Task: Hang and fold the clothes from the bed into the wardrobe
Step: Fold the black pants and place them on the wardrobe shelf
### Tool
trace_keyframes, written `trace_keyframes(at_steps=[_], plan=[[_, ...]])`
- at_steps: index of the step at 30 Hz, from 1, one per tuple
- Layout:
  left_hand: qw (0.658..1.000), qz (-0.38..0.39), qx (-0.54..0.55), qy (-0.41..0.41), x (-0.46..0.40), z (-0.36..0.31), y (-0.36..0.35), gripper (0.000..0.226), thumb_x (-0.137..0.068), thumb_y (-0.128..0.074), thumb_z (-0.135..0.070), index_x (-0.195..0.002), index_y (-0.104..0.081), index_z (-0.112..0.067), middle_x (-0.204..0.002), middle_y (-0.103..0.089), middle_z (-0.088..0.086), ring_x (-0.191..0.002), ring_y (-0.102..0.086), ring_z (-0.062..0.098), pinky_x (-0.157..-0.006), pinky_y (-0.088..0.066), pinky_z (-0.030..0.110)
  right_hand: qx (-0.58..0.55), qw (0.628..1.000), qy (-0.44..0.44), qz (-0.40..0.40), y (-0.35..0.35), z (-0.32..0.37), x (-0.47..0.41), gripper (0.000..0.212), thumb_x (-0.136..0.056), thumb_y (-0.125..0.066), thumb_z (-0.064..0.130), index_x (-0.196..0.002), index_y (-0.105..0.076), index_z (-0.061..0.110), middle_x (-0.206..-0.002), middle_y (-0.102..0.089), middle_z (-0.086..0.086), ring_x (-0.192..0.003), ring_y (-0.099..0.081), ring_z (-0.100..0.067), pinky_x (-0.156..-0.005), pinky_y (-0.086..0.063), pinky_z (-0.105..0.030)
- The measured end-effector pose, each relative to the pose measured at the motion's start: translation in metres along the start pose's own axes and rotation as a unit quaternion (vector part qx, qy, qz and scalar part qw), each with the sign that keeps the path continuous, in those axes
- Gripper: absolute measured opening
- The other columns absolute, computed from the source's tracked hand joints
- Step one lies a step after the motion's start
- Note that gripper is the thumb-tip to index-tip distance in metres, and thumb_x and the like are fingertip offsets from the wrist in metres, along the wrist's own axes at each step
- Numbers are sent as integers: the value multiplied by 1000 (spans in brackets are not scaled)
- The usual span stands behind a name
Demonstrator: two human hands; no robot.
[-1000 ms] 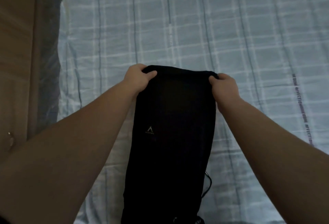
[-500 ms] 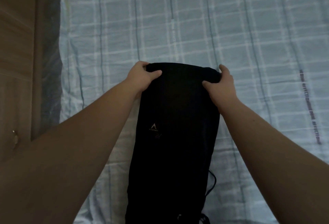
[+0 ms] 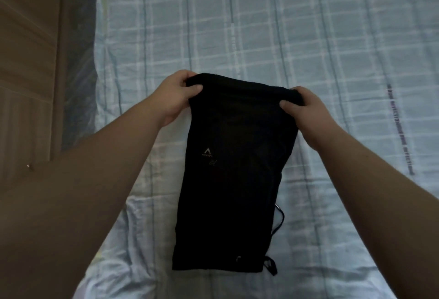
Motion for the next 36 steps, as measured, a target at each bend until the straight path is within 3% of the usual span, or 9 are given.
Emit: trace_keyframes(at_steps=[4,8,12,15,19,24,31,33,36], plan=[[1000,-3,22,-20,50,1,4,23,-92,-52,9,-92,-52,-14,-87,-58,8,-78,-61,19,-73,-53,38,8,998,57,-7,-7,6,58,10,-88,-67,14,-88,-60,22,-81,-64,-1,-75,-62,-16,-67,-51,-33],[999,1,-21,-39,113,2,6,34,-92,-53,11,-115,-57,-14,-93,-64,11,-85,-66,18,-80,-57,31,-41,996,82,-9,-16,10,121,27,-86,-69,0,-100,-61,21,-88,-70,0,-81,-69,-15,-70,-57,-28],[990,-9,-119,-74,177,20,14,40,-86,-61,14,-118,-65,-8,-102,-70,9,-97,-68,14,-90,-53,23,112,985,132,19,-35,-10,180,49,-79,-67,-8,-109,-63,30,-102,-69,13,-95,-64,4,-85,-48,-11],[982,-8,-174,-69,218,57,18,39,-81,-64,16,-94,-74,-20,-93,-74,-10,-94,-68,5,-90,-49,18,231,957,165,59,-50,-38,216,54,-74,-62,-10,-113,-65,27,-112,-63,10,-106,-59,-7,-95,-46,-22],[971,-35,-229,-59,259,108,16,34,-82,-67,10,-79,-71,-24,-84,-72,-3,-80,-65,-1,-82,-48,20,353,905,205,118,-72,-84,251,48,-64,-64,-7,-103,-62,21,-110,-53,8,-102,-50,-15,-90,-49,-31],[956,-19,-287,-58,289,158,3,43,-81,-61,15,-83,-67,-28,-93,-65,-11,-90,-58,-13,-84,-41,7,443,872,187,94,-81,-121,270,44,-62,-64,-3,-98,-60,21,-104,-53,3,-90,-50,-22,-75,-36,-29],[958,-46,-282,-9,298,172,4,50,-79,-39,24,-98,-72,-9,-100,-62,-5,-91,-62,8,-76,-39,-2,407,892,171,95,-83,-128,271,46,-69,-54,3,-107,-72,20,-111,-62,4,-103,-53,-21,-93,-44,-33],[951,-97,-294,11,292,163,8,39,-89,-41,12,-96,-71,-12,-95,-60,-9,-86,-59,10,-72,-41,2,390,899,197,23,-76,-110,268,40,-70,-50,7,-98,-74,21,-104,-66,6,-100,-57,-22,-91,-44,-37],[928,-141,-337,-80,278,138,0,39,-85,-47,5,-109,-68,-18,-111,-62,-2,-109,-54,16,-97,-45,26,360,907,217,-39,-76,-88,262,45,-79,-50,11,-118,-66,22,-125,-62,2,-120,-52,-23,-105,-39,-42]])
Point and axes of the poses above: each hand's wrist, its own x-axis away from the middle knuckle, its own y-axis out of the back of the hand, z = x × y, the point moved 7 cm from there along -x, towards the middle knuckle
